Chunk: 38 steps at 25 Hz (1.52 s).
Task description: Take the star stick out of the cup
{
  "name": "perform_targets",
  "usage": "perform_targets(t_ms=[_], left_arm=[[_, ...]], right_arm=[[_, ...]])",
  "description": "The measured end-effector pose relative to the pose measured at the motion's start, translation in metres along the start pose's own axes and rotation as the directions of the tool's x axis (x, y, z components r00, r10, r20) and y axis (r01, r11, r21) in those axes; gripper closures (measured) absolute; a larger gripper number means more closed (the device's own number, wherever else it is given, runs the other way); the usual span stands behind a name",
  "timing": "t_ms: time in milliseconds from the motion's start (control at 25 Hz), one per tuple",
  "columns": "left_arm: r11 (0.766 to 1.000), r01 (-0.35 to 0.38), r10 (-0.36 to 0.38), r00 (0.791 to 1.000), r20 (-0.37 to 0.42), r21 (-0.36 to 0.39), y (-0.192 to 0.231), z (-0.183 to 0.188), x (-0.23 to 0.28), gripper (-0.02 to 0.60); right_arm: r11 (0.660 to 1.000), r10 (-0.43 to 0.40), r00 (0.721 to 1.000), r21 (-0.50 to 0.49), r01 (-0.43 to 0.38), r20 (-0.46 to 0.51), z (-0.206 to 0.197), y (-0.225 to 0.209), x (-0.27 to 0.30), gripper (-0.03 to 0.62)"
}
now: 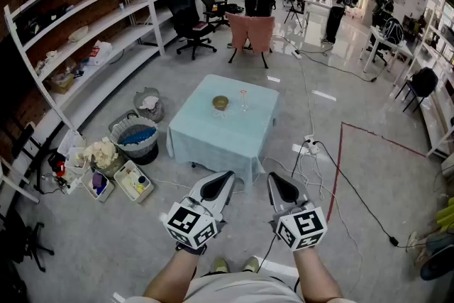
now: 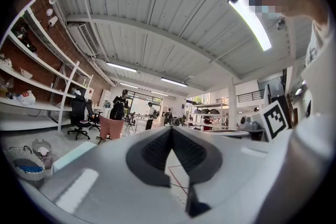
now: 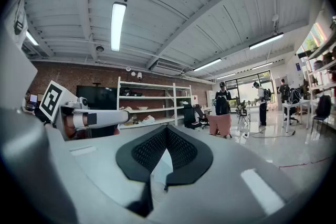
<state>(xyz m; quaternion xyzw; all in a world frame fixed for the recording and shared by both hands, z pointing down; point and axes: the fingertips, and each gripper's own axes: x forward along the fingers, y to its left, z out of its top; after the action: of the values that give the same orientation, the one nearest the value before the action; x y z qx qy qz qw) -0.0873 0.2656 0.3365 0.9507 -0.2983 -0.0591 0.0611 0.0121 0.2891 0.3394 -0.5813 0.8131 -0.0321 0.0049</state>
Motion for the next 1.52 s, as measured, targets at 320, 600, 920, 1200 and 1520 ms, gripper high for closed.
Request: perform_targets(t_ms=[320, 600, 920, 1200, 1520], left_arm=[[1.000, -0.001, 0.001, 1.000, -0.009, -0.004, -0.011, -0.001, 0.010, 0.577], [1.000, -0.003, 0.003, 1.000, -0.016, 0.011, -0.021, -0.007, 0.020, 0.577], [1.000, -0.013, 0.014, 0.999, -0.037, 0.020, -0.037, -0.014, 0.038, 0.577], [1.000, -0.020, 0.021, 0.998, -0.058, 0.015, -0.036, -0.020, 0.054, 0.577], [1.000, -0.015, 0.015, 0.998, -0.064, 0.006, -0.006, -0.029, 0.082, 0.577]], right_arm=[[1.000, 0.012, 1.000, 0.016, -0.012, 0.015, 0.006, -0.010, -0.009, 0.583], [1.000, 0.013, 0.999, 0.012, -0.014, 0.038, 0.006, -0.024, -0.020, 0.583], [0.999, 0.018, 0.999, 0.036, -0.020, 0.051, 0.002, -0.049, -0.032, 0.583], [0.998, 0.017, 0.998, 0.056, -0.019, 0.052, 0.001, -0.067, -0.031, 0.583], [0.998, 0.011, 0.999, 0.056, -0.012, 0.031, -0.005, -0.083, 0.004, 0.583]])
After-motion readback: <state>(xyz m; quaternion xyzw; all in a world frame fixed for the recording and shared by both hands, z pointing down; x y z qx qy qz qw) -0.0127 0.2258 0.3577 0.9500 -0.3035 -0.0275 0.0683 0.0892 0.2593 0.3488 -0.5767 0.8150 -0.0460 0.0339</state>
